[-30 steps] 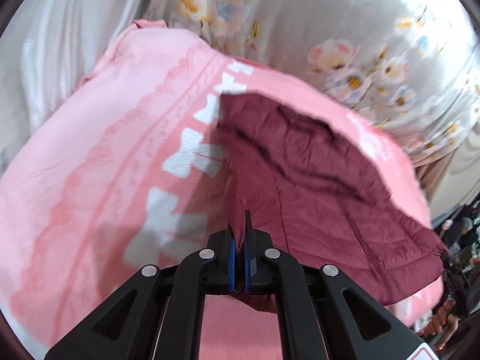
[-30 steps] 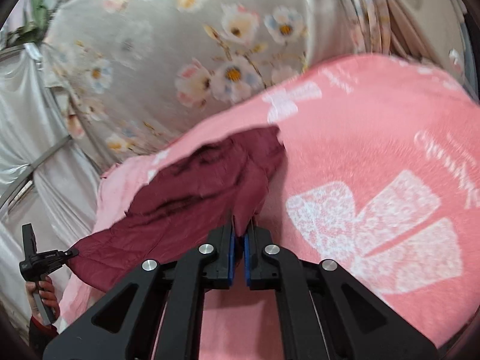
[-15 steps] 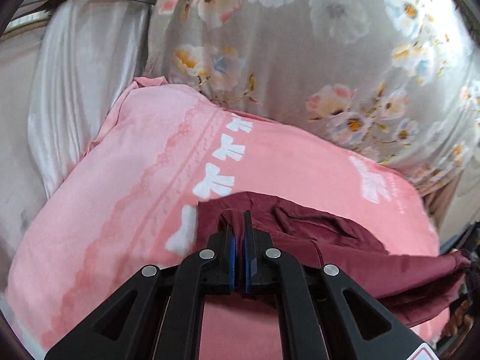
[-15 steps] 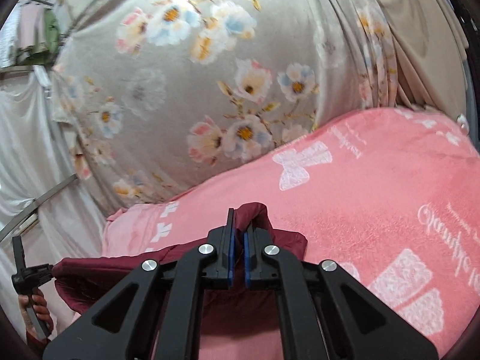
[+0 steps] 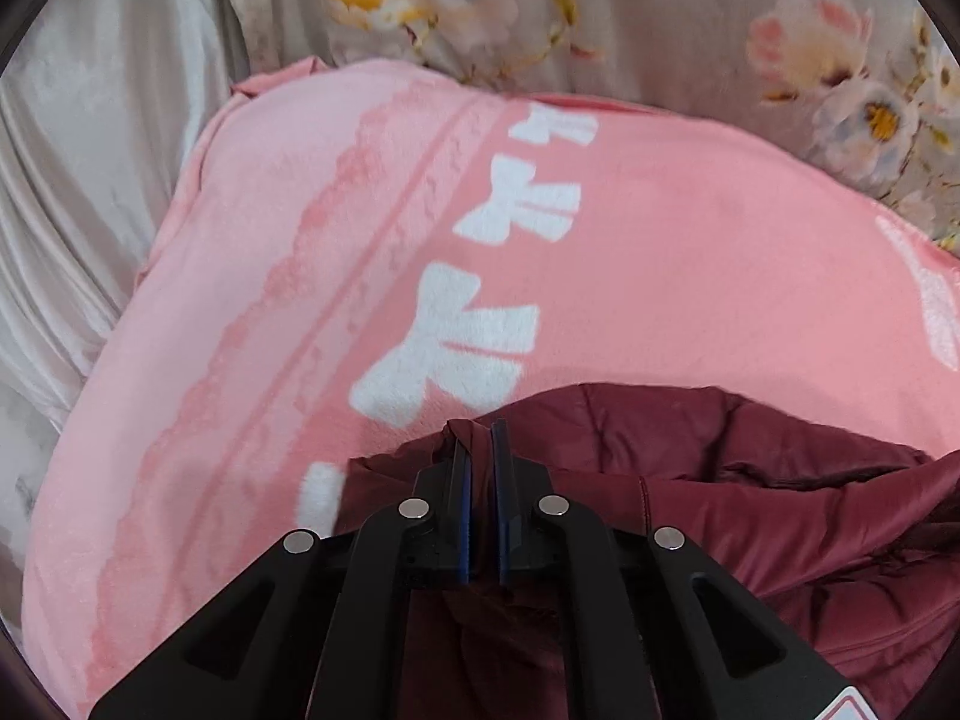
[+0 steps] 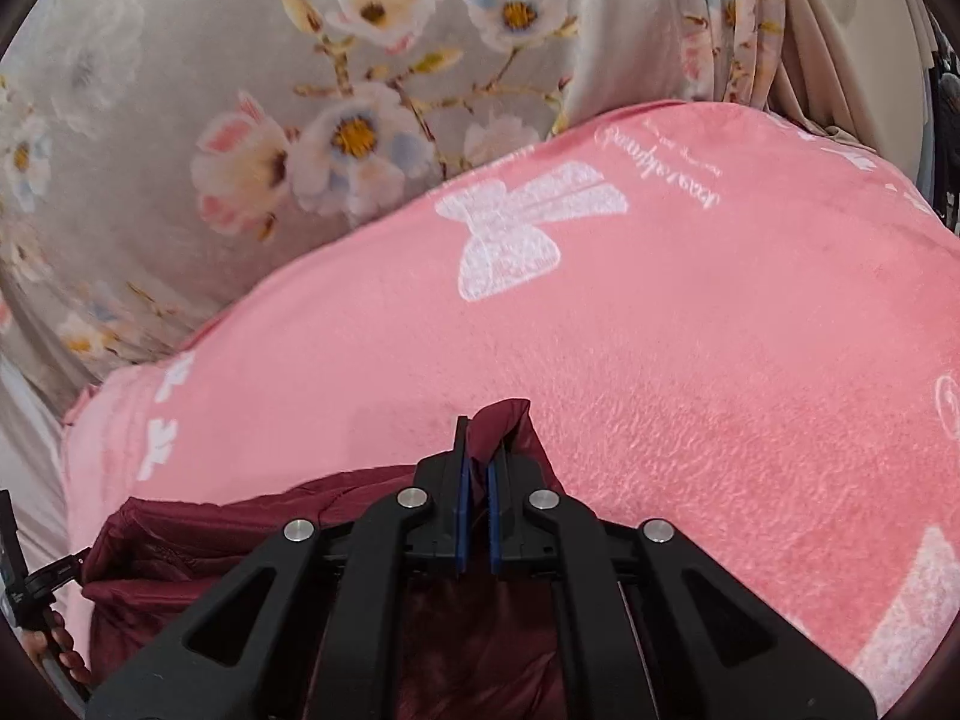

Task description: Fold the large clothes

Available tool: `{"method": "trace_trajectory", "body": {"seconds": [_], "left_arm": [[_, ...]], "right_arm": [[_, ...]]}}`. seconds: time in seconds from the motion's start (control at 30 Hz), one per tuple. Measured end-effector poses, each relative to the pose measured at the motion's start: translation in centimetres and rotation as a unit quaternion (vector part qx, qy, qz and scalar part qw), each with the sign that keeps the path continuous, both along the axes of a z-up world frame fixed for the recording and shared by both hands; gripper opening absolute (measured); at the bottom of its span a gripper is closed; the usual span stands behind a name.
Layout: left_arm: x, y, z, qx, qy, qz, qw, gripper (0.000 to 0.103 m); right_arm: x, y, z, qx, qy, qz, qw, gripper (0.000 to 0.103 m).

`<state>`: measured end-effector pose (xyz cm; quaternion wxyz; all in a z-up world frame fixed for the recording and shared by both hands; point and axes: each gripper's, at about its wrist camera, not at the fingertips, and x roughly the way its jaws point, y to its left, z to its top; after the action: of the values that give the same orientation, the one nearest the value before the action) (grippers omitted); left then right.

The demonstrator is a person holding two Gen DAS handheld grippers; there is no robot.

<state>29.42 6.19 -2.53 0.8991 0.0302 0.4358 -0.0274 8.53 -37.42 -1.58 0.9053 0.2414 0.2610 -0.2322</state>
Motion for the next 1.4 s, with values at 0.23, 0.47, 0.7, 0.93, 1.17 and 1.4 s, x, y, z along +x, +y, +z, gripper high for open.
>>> {"method": "trace_trajectory", "body": {"seconds": [0.23,0.47,0.7,0.93,1.17,1.4], "left_arm": [[1.0,-1.6,-2.6,0.023,-0.007,-0.007,0.9997,0.007],[1.5,-2.5,-4.0,0.03,-0.023,-0.009,0.9993,0.008],[1.6,-2.5,-4.0,0.018,-0.025,-0.009,0.9995,0.009],[-0.2,1.1,2.9,-0.03,-0.048,-0.029,0.9979,0.019],[-3.5,-1.3,9.1,0.052,-0.161,-0.007,0.9855,0.063],[-4.1,-11.3,4.3,0.036,-0.058,-0.118,0.9907,0.057]], "right_arm": [[1.9,-0.5,-3.3,0.005,0.032,-0.005,0.999,0.003],[2.8,-0.8,-5.5,0.024,0.05,-0.005,0.998,0.005],[2.3,-1.6,-5.6,0.054,0.024,0.003,0.998,0.009],[-3.8,0.1,1.7,-0.007,-0.074,-0.027,0.997,0.041],[-0.2,7.5,4.5,-0.032,-0.049,0.097,0.994,0.04],[8.1,14.1,1.5,-0.053,0.037,0.171,0.983,0.026]]}}
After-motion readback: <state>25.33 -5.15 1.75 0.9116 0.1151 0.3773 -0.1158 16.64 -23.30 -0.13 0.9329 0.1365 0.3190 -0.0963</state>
